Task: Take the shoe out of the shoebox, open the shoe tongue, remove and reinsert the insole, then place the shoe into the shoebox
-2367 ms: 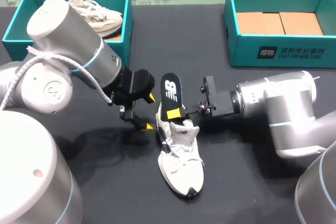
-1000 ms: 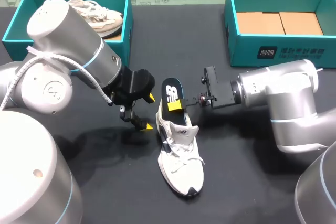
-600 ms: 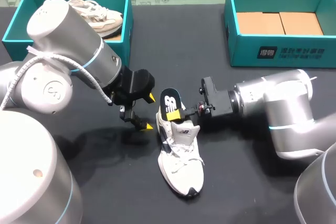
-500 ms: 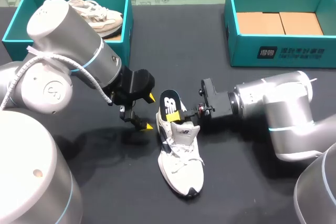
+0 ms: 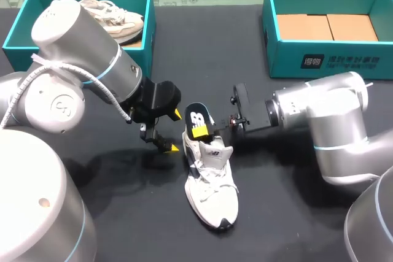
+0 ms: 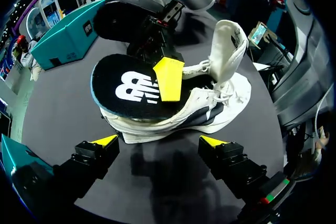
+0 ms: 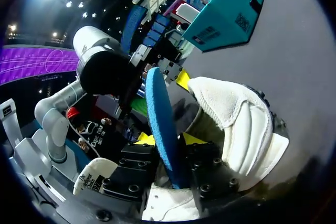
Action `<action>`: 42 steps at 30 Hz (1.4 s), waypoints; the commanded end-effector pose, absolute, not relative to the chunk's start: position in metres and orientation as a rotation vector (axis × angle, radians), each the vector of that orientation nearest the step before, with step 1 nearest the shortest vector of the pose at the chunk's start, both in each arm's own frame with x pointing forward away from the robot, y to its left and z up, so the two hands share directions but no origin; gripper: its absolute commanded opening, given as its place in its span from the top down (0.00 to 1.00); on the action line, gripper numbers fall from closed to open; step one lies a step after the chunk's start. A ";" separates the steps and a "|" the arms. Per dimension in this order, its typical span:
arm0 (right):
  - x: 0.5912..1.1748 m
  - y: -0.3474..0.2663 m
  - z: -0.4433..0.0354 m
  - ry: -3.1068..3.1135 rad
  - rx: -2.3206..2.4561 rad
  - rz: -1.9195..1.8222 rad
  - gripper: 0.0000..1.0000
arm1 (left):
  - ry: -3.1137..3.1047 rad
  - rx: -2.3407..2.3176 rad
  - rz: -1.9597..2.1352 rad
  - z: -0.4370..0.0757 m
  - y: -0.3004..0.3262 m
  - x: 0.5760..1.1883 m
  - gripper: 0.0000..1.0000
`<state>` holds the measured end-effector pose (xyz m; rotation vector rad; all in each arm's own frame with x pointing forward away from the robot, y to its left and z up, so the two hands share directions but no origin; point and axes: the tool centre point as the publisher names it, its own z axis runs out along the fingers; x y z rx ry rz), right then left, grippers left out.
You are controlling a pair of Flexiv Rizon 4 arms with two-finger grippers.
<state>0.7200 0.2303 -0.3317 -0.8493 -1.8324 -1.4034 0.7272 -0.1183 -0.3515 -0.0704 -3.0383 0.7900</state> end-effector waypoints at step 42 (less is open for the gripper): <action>0.720 0.227 -0.331 -1.868 -0.914 -1.299 0.57 | -3.041 -0.070 0.787 -0.351 -0.118 0.726 0.00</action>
